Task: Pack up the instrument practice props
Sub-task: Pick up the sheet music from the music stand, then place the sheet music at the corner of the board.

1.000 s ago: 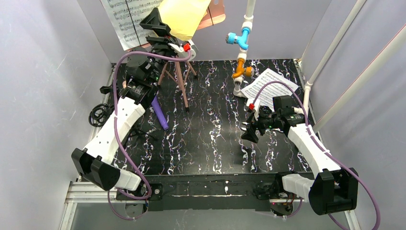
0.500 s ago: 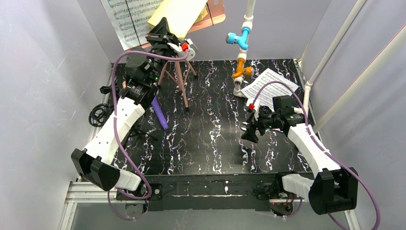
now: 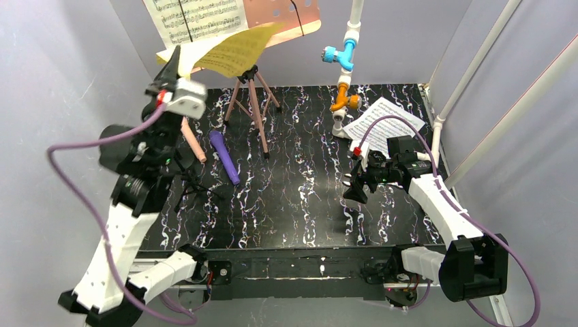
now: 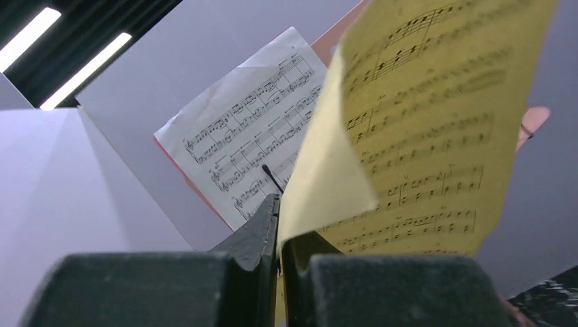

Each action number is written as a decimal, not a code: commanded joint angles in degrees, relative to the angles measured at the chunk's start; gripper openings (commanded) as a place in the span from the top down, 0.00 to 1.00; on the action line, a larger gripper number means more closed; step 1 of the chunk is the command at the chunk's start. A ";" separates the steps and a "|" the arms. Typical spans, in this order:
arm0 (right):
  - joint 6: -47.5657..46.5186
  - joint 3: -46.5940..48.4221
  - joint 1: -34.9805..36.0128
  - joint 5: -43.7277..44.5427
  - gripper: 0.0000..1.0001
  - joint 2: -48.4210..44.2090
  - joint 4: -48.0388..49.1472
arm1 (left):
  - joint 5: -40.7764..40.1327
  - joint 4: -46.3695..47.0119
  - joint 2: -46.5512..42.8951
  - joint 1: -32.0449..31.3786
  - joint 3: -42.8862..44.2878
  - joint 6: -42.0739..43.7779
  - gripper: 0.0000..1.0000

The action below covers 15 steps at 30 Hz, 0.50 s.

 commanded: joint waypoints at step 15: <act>-22.40 8.79 -0.35 -11.76 0.02 0.34 -23.24 | 32.75 -38.60 -16.60 0.28 -13.30 -65.94 1.00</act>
